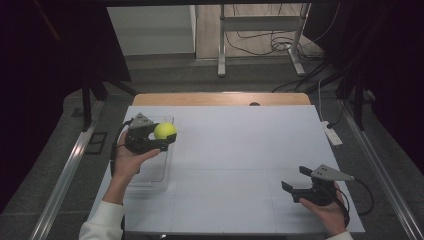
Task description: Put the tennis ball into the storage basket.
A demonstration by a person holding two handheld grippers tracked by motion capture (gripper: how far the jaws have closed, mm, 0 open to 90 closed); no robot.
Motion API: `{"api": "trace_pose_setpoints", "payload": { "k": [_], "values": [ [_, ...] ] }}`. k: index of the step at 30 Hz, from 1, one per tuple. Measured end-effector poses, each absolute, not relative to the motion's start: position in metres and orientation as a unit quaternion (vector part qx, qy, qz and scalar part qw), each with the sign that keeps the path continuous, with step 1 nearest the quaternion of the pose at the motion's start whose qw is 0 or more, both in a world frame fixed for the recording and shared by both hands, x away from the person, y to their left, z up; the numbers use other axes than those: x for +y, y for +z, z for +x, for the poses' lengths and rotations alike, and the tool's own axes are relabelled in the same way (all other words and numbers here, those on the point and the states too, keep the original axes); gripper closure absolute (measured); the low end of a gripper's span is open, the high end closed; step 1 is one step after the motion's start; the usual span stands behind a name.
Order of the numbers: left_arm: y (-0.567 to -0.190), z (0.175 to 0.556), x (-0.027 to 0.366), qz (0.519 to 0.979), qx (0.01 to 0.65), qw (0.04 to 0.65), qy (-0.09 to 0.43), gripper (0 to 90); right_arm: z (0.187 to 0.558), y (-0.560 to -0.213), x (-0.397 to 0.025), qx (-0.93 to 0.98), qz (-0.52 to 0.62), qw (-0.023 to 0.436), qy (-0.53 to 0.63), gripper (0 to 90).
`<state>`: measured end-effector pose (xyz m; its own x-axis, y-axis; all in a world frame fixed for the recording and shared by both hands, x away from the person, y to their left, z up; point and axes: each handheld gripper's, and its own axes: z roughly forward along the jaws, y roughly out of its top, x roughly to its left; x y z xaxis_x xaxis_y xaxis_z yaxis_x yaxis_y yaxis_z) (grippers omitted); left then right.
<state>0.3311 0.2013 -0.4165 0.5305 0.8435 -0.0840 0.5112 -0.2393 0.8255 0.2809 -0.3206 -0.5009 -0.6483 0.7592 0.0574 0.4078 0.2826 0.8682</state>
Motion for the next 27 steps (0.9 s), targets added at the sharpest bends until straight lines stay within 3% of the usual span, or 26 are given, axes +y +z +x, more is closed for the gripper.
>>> {"api": "trace_pose_setpoints", "payload": {
  "k": [27],
  "values": [
    [-0.419,0.341,0.222,0.742,0.468,0.435,0.203,26.5,0.280,-0.501,-0.320,0.780,0.374,0.190,0.465,8.9]
  ]
}}
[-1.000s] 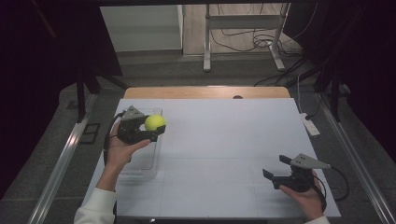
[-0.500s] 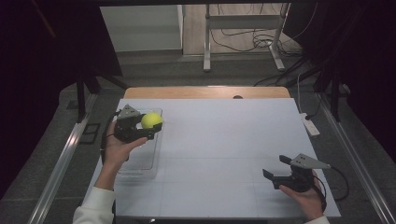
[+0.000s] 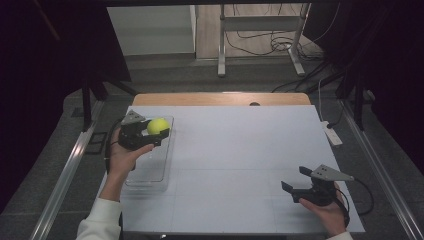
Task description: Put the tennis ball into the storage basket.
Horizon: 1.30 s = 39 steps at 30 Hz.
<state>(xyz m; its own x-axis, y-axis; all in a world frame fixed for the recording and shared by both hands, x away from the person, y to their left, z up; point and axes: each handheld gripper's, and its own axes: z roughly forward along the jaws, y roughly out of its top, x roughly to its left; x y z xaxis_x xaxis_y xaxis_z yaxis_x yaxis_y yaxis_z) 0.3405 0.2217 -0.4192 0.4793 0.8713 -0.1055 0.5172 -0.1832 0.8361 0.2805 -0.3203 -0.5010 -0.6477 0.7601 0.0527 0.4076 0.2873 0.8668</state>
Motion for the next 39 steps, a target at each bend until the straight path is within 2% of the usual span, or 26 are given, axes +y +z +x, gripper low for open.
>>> {"api": "trace_pose_setpoints", "payload": {
  "k": [39],
  "values": [
    [-0.428,0.366,0.248,0.715,0.504,0.435,0.213,26.6,0.281,-0.501,-0.320,0.780,0.374,0.190,0.466,8.9]
  ]
}}
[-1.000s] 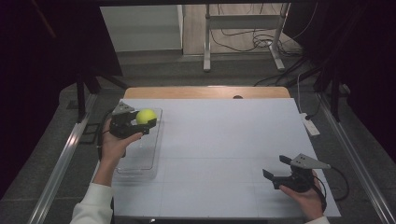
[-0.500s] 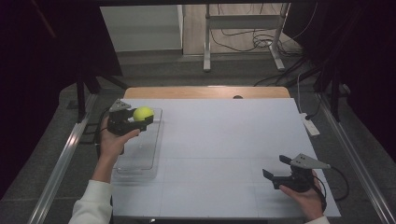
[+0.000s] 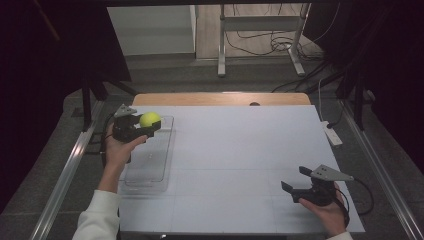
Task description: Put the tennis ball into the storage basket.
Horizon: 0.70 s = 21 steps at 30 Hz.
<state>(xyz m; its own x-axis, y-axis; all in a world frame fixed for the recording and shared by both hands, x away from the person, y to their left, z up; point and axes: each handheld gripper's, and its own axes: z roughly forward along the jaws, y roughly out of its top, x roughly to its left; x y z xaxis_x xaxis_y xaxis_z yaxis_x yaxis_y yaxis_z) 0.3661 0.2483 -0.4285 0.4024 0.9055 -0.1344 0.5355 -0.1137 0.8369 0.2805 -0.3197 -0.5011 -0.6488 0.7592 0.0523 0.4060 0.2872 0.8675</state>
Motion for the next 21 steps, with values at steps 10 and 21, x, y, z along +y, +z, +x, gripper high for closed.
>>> {"api": "trace_pose_setpoints", "payload": {
  "k": [10,21],
  "values": [
    [-0.430,0.371,0.258,0.703,0.517,0.438,0.213,26.6,0.281,-0.501,-0.320,0.780,0.375,0.189,0.465,8.9],
    [-0.435,0.372,0.264,0.701,0.530,0.424,0.218,26.6,0.279,-0.500,-0.322,0.777,0.378,0.194,0.465,9.0]
  ]
}}
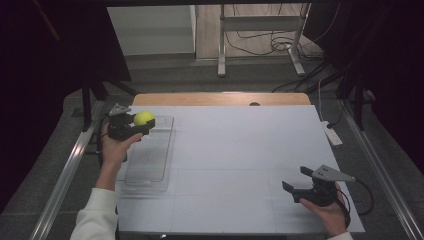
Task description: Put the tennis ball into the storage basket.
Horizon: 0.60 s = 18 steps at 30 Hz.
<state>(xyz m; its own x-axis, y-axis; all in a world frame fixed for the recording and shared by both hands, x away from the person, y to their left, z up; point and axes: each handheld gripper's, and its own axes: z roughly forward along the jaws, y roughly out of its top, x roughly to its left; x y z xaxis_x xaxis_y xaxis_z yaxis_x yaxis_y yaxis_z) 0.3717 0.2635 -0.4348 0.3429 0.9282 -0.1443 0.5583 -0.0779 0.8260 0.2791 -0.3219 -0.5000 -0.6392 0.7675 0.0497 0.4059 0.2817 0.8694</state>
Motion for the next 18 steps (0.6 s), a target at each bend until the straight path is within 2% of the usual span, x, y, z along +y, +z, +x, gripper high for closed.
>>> {"api": "trace_pose_setpoints", "payload": {
  "k": [18],
  "values": [
    [-0.443,0.395,0.269,0.704,0.556,0.384,0.217,26.6,0.279,-0.500,-0.322,0.777,0.377,0.193,0.466,9.0]
  ]
}}
